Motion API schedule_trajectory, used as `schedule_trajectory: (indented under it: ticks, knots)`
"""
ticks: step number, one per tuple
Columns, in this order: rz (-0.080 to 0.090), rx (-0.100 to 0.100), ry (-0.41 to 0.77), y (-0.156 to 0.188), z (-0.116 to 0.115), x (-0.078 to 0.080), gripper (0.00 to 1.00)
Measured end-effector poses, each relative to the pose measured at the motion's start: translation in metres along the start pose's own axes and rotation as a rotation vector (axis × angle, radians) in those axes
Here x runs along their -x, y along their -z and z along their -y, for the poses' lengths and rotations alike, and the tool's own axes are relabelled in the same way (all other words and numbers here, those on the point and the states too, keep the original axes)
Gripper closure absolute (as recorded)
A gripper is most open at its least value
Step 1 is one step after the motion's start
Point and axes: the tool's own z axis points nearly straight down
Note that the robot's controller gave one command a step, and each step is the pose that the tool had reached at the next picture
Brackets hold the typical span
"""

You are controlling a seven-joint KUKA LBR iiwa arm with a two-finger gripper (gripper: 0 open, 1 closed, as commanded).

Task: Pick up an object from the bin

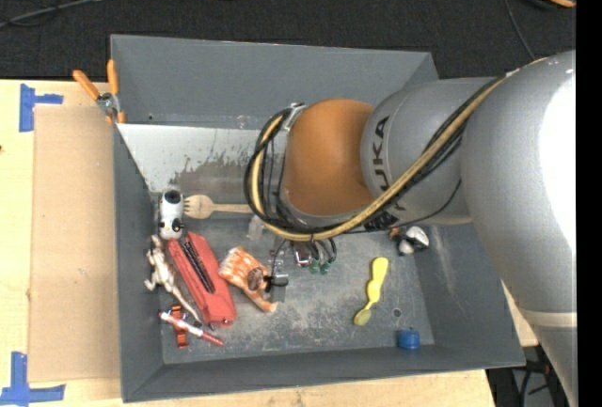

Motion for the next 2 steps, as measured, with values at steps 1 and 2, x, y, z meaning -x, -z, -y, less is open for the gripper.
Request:
schedule_trajectory:
  ticks: [1, 2]
  knots:
    - [-0.008, 0.000, -0.161, 0.002, -0.005, -0.007, 0.00]
    - [-0.004, 0.001, -0.217, -0.029, -0.007, -0.016, 0.00]
